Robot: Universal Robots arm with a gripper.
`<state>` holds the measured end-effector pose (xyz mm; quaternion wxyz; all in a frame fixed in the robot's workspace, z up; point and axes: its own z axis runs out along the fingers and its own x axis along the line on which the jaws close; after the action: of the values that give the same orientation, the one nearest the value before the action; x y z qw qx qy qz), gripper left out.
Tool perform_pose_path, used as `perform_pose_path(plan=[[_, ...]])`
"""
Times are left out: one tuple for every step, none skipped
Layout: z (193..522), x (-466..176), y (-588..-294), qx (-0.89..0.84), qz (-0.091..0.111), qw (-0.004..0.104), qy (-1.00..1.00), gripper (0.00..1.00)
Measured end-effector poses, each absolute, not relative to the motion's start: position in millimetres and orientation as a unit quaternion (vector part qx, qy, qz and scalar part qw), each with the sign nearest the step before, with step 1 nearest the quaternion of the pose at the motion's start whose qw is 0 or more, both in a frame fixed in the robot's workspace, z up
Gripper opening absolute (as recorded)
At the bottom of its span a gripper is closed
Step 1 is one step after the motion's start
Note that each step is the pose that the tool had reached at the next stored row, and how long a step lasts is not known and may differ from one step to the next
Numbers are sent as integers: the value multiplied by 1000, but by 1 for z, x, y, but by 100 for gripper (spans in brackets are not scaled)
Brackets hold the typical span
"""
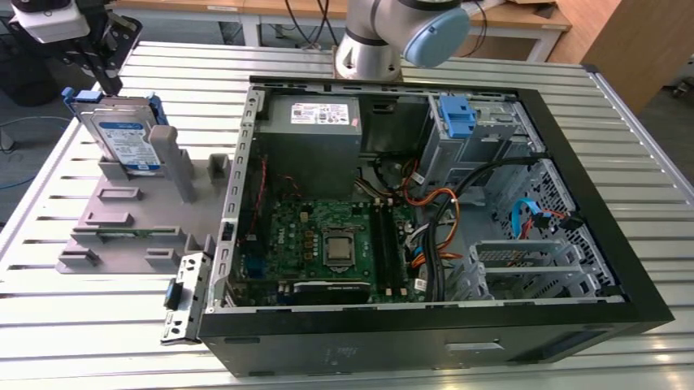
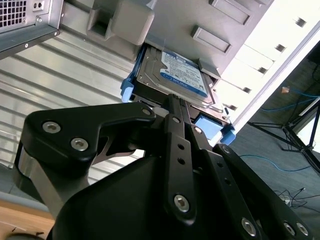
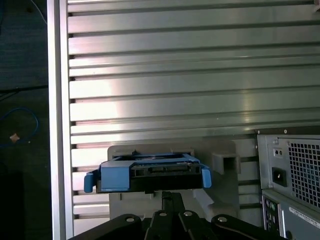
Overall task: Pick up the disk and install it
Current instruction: 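Reach for the disk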
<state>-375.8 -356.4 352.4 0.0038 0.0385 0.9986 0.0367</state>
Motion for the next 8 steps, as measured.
perform_pose_path(plan=[[352, -376, -356, 38, 37, 4, 999, 11], [352, -376, -356, 38, 37, 4, 999, 11], [352, -376, -356, 38, 37, 4, 999, 11], [352, -376, -356, 38, 37, 4, 999, 11], [352, -376, -356, 38, 38, 4, 999, 11], [351, -376, -356, 37, 38, 4, 999, 11], [350, -376, -356, 35, 39, 4, 999, 11], [350, -376, -356, 33, 39, 3, 999, 11]])
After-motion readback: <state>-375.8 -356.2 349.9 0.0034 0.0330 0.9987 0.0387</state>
